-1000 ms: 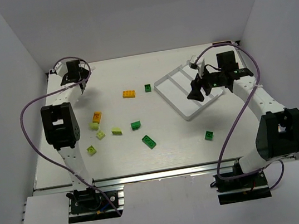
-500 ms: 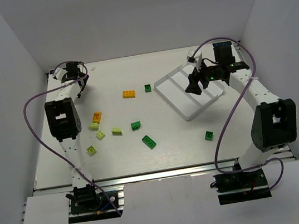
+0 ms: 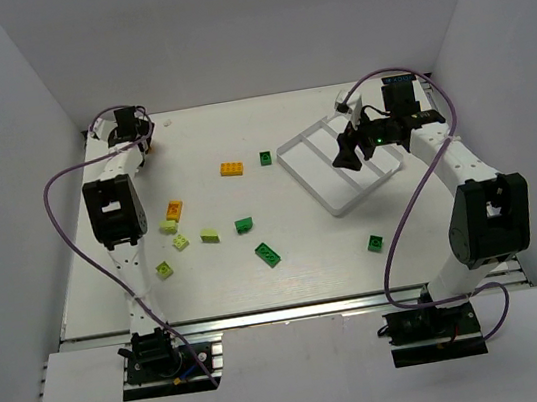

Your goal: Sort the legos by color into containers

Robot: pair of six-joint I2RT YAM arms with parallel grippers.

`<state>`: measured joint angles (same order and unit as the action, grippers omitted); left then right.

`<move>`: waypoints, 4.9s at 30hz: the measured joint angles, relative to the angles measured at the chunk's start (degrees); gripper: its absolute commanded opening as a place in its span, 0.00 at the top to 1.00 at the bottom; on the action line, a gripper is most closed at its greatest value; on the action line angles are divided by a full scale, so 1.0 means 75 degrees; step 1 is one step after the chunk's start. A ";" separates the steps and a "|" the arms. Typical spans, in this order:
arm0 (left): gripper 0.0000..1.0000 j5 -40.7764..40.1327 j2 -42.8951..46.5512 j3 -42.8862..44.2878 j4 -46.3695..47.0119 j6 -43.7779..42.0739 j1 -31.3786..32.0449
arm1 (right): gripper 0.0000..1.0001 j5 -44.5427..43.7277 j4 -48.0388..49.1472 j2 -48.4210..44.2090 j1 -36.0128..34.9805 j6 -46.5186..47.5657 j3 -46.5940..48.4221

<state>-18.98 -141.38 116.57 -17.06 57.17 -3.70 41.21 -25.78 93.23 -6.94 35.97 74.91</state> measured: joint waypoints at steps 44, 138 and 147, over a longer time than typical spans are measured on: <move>0.13 0.1221 0.1239 -0.1722 0.0991 -0.0210 -0.0294 | 0.24 -0.0102 0.0102 -0.0755 0.0000 -0.0181 -0.0807; 0.07 0.1848 0.1976 -0.3392 0.1402 0.0755 -0.0595 | 0.24 -0.0423 0.0463 -0.0871 0.0003 -0.0195 -0.1113; 0.07 0.1580 0.1052 -0.1915 0.0769 0.1620 -0.0694 | 0.24 -0.0420 0.0490 -0.0871 0.0003 -0.0181 -0.1119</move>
<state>-7.14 -133.49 102.21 -11.29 69.32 -8.91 38.06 -22.11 86.70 -6.92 34.61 66.52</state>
